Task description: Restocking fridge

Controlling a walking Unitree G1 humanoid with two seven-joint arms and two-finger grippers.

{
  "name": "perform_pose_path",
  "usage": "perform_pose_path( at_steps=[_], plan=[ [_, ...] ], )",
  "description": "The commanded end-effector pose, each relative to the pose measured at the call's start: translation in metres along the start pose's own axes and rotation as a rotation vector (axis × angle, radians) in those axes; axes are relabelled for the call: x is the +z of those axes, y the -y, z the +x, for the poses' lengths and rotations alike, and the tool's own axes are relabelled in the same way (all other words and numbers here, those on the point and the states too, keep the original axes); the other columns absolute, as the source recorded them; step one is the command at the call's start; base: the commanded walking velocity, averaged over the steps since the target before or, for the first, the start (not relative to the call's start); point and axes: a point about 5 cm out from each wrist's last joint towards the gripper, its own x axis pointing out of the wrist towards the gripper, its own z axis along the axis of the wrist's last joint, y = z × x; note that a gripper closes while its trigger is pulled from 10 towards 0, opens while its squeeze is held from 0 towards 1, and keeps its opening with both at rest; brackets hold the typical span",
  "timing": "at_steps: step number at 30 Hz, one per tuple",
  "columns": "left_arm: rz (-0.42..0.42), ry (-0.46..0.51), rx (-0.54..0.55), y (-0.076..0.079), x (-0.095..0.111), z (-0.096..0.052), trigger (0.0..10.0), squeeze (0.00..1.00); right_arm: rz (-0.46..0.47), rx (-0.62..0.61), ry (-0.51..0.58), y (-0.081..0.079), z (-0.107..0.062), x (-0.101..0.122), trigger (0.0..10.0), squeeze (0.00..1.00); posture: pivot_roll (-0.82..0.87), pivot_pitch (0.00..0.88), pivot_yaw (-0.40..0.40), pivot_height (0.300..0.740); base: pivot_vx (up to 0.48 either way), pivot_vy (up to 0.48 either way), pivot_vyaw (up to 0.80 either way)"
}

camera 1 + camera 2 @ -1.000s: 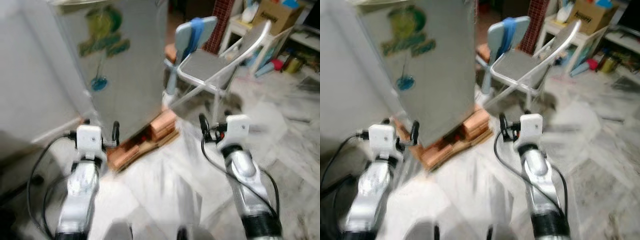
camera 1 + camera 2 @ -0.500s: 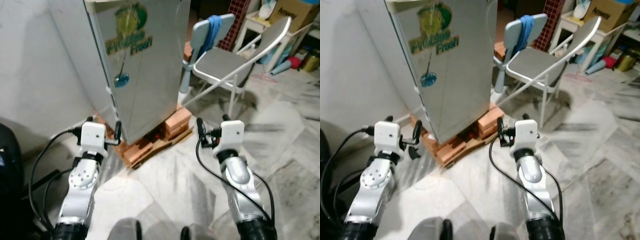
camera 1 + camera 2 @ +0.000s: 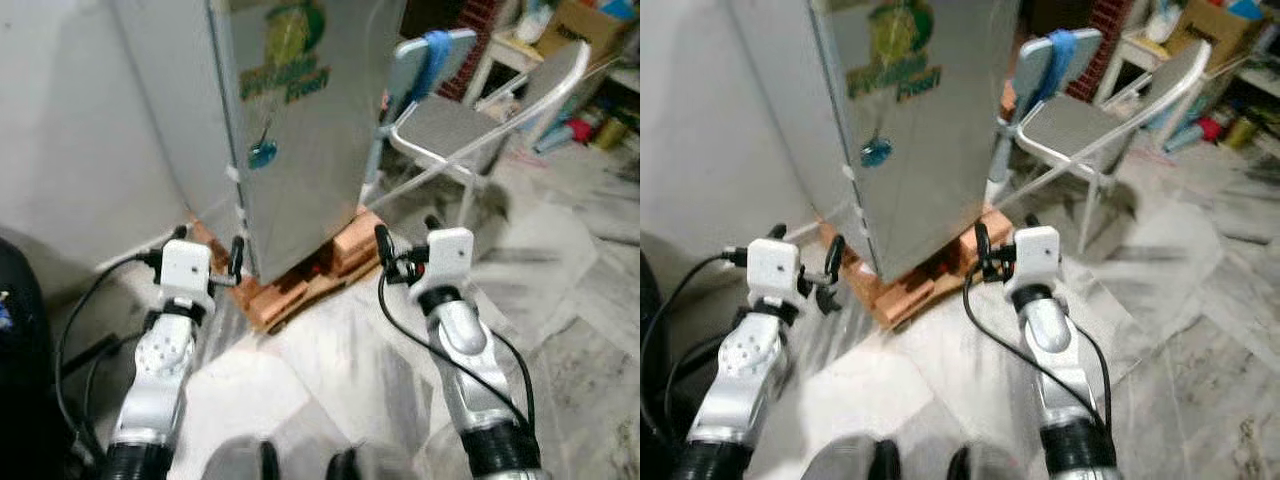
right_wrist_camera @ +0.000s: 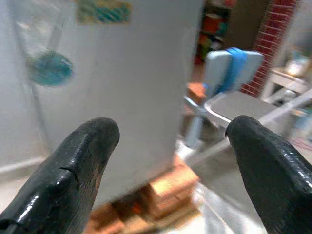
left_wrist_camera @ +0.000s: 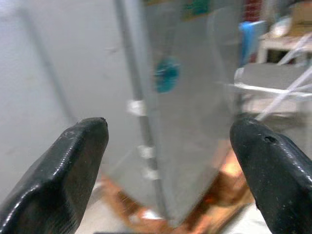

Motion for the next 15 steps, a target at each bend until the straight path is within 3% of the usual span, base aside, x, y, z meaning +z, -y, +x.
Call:
perform_pose_path(
  at_steps=[1,7,15],
  plan=[
    [-0.007,0.0,-0.016,0.0,0.0,0.0005,10.0,0.0,-0.002,-0.003,0.005,0.0004,0.0005,0.0015,10.0,0.0,0.07,0.073,-0.06,0.74,0.405,0.259,-0.8],
    [-0.02,-0.008,-0.021,0.0006,-0.0016,0.0008,10.0,0.0,0.0,-0.003,0.01,0.0007,0.0004,0.0016,10.0,0.0,0.07,0.074,-0.061,0.74,0.395,0.273,-0.71],
    [-0.033,-0.009,-0.022,0.0016,-0.0013,-0.0011,10.0,0.0,-0.006,0.0,0.026,-0.0002,0.0048,0.0054,10.0,0.0,0.08,0.073,-0.055,0.74,0.313,0.36,0.0]
  ],
)
